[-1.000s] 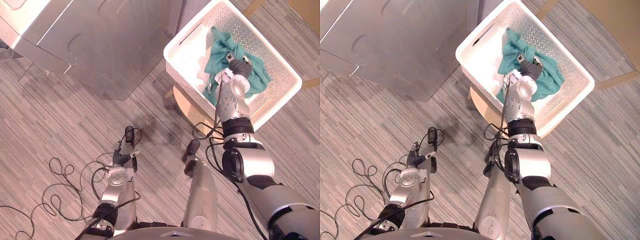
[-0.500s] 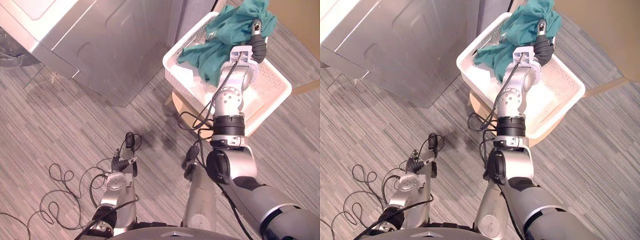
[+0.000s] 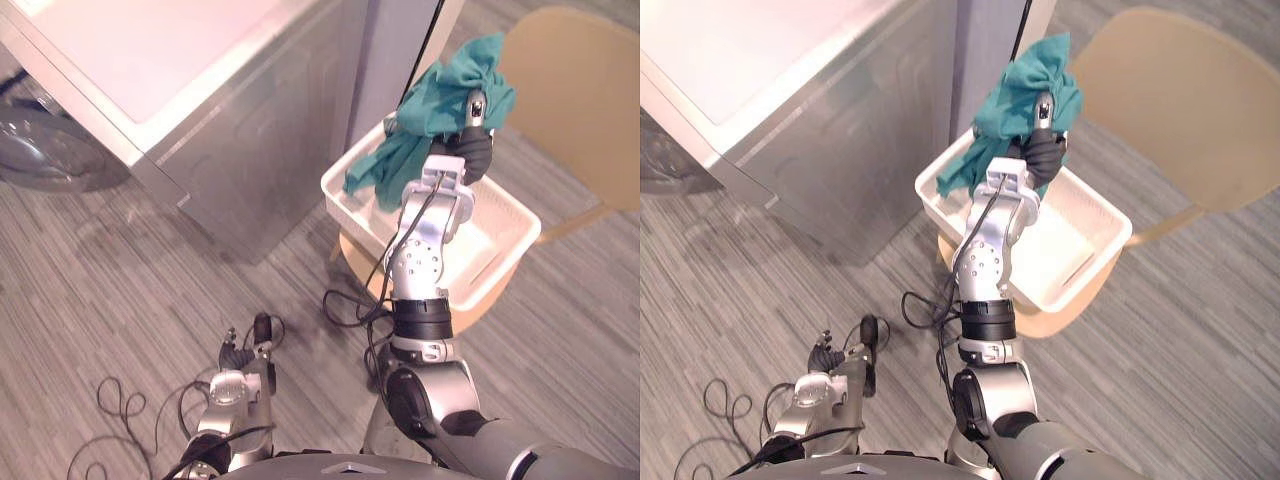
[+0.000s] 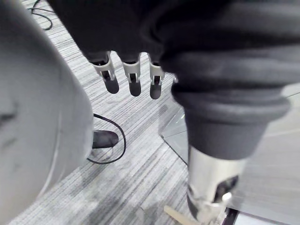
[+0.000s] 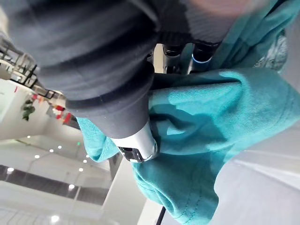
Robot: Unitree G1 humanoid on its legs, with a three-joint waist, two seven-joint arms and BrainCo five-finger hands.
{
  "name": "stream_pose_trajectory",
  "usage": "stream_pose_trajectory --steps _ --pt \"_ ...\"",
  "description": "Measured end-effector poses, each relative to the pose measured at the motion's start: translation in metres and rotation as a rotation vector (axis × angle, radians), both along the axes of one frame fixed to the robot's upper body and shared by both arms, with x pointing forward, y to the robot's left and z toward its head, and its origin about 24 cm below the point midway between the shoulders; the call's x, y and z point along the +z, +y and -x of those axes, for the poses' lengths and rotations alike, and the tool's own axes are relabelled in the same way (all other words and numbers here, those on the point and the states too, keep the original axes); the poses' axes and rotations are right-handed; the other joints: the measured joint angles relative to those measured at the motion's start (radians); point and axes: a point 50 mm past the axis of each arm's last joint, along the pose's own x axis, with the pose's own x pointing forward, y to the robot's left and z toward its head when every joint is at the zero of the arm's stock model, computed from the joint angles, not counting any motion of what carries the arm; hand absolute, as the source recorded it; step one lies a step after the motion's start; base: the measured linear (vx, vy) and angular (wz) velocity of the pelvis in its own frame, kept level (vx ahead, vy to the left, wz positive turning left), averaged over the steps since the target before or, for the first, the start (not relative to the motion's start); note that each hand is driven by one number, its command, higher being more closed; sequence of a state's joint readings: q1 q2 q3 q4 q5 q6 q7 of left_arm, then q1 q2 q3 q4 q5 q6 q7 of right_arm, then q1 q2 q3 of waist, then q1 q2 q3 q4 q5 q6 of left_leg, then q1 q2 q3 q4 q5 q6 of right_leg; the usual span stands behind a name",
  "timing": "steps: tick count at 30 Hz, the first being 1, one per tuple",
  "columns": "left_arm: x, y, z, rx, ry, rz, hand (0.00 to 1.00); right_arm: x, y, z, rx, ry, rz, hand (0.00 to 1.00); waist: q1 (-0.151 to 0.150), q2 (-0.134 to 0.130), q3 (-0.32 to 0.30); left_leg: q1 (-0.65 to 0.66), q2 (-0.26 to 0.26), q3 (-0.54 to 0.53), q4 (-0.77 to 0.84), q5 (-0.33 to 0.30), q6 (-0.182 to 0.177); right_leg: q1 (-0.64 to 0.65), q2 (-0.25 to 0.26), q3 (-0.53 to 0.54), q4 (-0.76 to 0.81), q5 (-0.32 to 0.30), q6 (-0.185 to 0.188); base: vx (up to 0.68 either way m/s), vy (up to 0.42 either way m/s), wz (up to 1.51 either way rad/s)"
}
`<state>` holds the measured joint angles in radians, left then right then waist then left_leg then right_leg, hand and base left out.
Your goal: Pick up the laundry basket with both hands and put the clothes into the washing machine.
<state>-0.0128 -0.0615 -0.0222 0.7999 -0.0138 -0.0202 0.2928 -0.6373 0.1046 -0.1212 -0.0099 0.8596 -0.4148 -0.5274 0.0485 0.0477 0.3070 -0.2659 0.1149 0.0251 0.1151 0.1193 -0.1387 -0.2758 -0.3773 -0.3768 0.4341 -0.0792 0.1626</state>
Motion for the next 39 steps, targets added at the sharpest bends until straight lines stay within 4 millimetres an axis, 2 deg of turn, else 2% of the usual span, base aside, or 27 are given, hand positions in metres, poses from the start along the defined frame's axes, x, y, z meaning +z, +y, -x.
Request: stream_pose_trajectory --steps 6,10,12,14,16,18,19,21,22,23,24,26,27,28,29,31,33,34,37,39 --pt "-0.021 0.008 0.028 0.015 0.140 -0.003 0.00 -0.022 -0.021 0.007 -0.068 0.045 0.012 1.00 0.004 -0.005 -0.130 0.123 0.004 -0.037 -0.131 0.030 -0.008 0.168 0.040 -0.076 -0.148 0.029 0.021 0.10 -0.006 0.18" --pt "-0.028 0.034 0.047 0.160 0.205 -0.013 0.00 -0.028 -0.036 0.010 -0.123 0.062 -0.008 1.00 0.015 -0.013 -0.189 0.183 0.007 -0.047 -0.176 0.034 -0.008 0.256 0.072 -0.089 -0.260 0.069 0.034 0.09 -0.022 0.01" --pt "-0.032 0.057 0.067 0.331 0.252 -0.003 0.00 -0.028 -0.044 0.012 -0.158 0.067 0.017 1.00 0.019 -0.020 -0.223 0.213 0.006 -0.044 -0.191 0.033 -0.009 0.308 0.088 -0.094 -0.328 0.101 0.041 0.09 -0.026 -0.06" --pt "-0.030 0.074 0.073 0.483 0.234 0.012 0.00 -0.028 -0.054 0.015 -0.204 0.067 0.031 1.00 0.030 -0.027 -0.238 0.221 0.006 -0.044 -0.191 0.031 -0.012 0.327 0.096 -0.096 -0.363 0.114 0.042 0.03 -0.009 -0.01" --pt "-0.013 0.093 0.063 0.626 0.105 0.014 0.00 -0.026 -0.062 0.016 -0.231 0.065 0.043 1.00 0.043 -0.029 -0.240 0.232 0.007 -0.039 -0.191 0.031 -0.011 0.347 0.103 -0.097 -0.386 0.125 0.042 -0.01 -0.004 -0.03" --pt "0.028 0.125 0.039 0.724 -0.136 -0.053 0.00 -0.027 -0.065 0.016 -0.237 0.075 0.041 1.00 0.052 -0.025 -0.250 0.258 0.006 -0.024 -0.191 0.028 -0.008 0.369 0.105 -0.089 -0.403 0.134 0.041 -0.04 -0.005 -0.14" --pt "0.041 0.132 0.032 0.741 -0.206 -0.073 0.00 -0.027 -0.065 0.016 -0.238 0.076 0.042 1.00 0.052 -0.024 -0.255 0.261 0.005 -0.022 -0.191 0.028 -0.007 0.374 0.105 -0.087 -0.408 0.136 0.041 -0.06 -0.001 -0.13" --pt "0.092 0.158 0.007 0.788 -0.467 -0.158 0.00 -0.023 -0.068 0.016 -0.254 0.079 0.087 1.00 0.053 -0.018 -0.263 0.289 0.003 -0.011 -0.192 0.024 -0.003 0.398 0.105 -0.073 -0.423 0.145 0.038 -0.08 0.006 -0.15" --pt "0.104 0.163 0.002 0.794 -0.520 -0.176 0.00 -0.022 -0.069 0.016 -0.260 0.079 0.102 1.00 0.052 -0.017 -0.270 0.289 0.003 -0.005 -0.192 0.023 -0.002 0.398 0.105 -0.071 -0.428 0.148 0.034 -0.10 0.017 -0.21" --pt "0.129 0.169 -0.006 0.801 -0.631 -0.205 0.00 -0.017 -0.068 0.015 -0.254 0.072 0.124 1.00 0.048 -0.013 -0.281 0.292 0.002 0.006 -0.192 0.020 -0.001 0.396 0.106 -0.061 -0.440 0.157 0.030 -0.07 0.017 -0.20" --pt "0.142 0.172 -0.009 0.805 -0.686 -0.224 0.00 -0.013 -0.067 0.013 -0.247 0.065 0.130 1.00 0.046 -0.011 -0.283 0.295 0.002 0.012 -0.193 0.019 -0.002 0.396 0.107 -0.052 -0.447 0.162 0.033 -0.09 0.024 -0.37" --pt "0.184 0.177 -0.022 0.783 -0.860 -0.287 0.00 -0.001 -0.060 0.004 -0.213 0.046 0.175 1.00 0.038 0.003 -0.292 0.312 0.002 0.050 -0.198 0.006 -0.004 0.392 0.108 -0.014 -0.469 0.172 0.022 -0.12 0.024 -0.44" --pt "0.202 0.176 -0.030 0.761 -0.933 -0.319 0.00 0.003 -0.054 0.002 -0.190 0.037 0.210 1.00 0.037 0.009 -0.298 0.319 0.002 0.061 -0.199 0.004 -0.005 0.392 0.109 -0.003 -0.476 0.174 0.019 -0.10 0.014 -0.30" --pt "0.207 0.175 -0.032 0.753 -0.952 -0.323 0.00 0.004 -0.052 0.002 -0.185 0.035 0.220 1.00 0.035 0.011 -0.299 0.319 0.003 0.062 -0.199 0.004 -0.005 0.392 0.109 0.000 -0.477 0.175 0.019 -0.08 0.001 -0.21" --pt "0.227 0.168 -0.045 0.703 -1.038 -0.333 0.00 0.006 -0.045 0.001 -0.168 0.031 0.264 1.00 0.029 0.016 -0.305 0.320 0.004 0.066 -0.199 0.004 -0.005 0.389 0.112 0.010 -0.480 0.177 0.016 -0.05 -0.005 -0.11" --pt "0.245 0.156 -0.062 0.630 -1.110 -0.337 0.00 0.007 -0.040 0.000 -0.153 0.034 0.285 1.00 0.027 0.021 -0.309 0.320 0.006 0.074 -0.199 0.005 -0.006 0.382 0.114 0.017 -0.481 0.180 0.012 -0.04 -0.006 -0.14" --pt "0.270 0.128 -0.087 0.481 -1.208 -0.297 0.00 0.006 -0.031 -0.002 -0.119 0.037 0.305 1.00 0.020 0.025 -0.312 0.320 0.009 0.081 -0.199 0.006 -0.007 0.379 0.119 0.028 -0.485 0.185 0.005 -0.03 -0.010 -0.11" --pt "0.275 0.119 -0.094 0.436 -1.232 -0.279 0.00 0.007 -0.030 -0.002 -0.113 0.036 0.309 1.00 0.018 0.025 -0.312 0.320 0.009 0.082 -0.199 0.007 -0.009 0.378 0.120 0.033 -0.486 0.187 0.002 -0.01 -0.011 -0.06" --pt "0.301 0.068 -0.119 0.201 -1.331 -0.191 0.00 0.017 -0.014 -0.005 -0.062 0.002 0.336 1.00 -0.001 0.025 -0.312 0.320 0.009 0.087 -0.199 0.013 -0.012 0.376 0.121 0.040 -0.493 0.211 0.003 0.01 -0.011 -0.09" --pt "0.312 0.025 -0.134 -0.010 -1.361 -0.135 0.00 0.033 0.002 -0.007 -0.017 -0.051 0.366 1.00 -0.025 0.027 -0.313 0.320 0.009 0.089 -0.196 0.021 -0.002 0.375 0.122 0.048 -0.493 0.215 0.007 0.03 -0.015 -0.09"
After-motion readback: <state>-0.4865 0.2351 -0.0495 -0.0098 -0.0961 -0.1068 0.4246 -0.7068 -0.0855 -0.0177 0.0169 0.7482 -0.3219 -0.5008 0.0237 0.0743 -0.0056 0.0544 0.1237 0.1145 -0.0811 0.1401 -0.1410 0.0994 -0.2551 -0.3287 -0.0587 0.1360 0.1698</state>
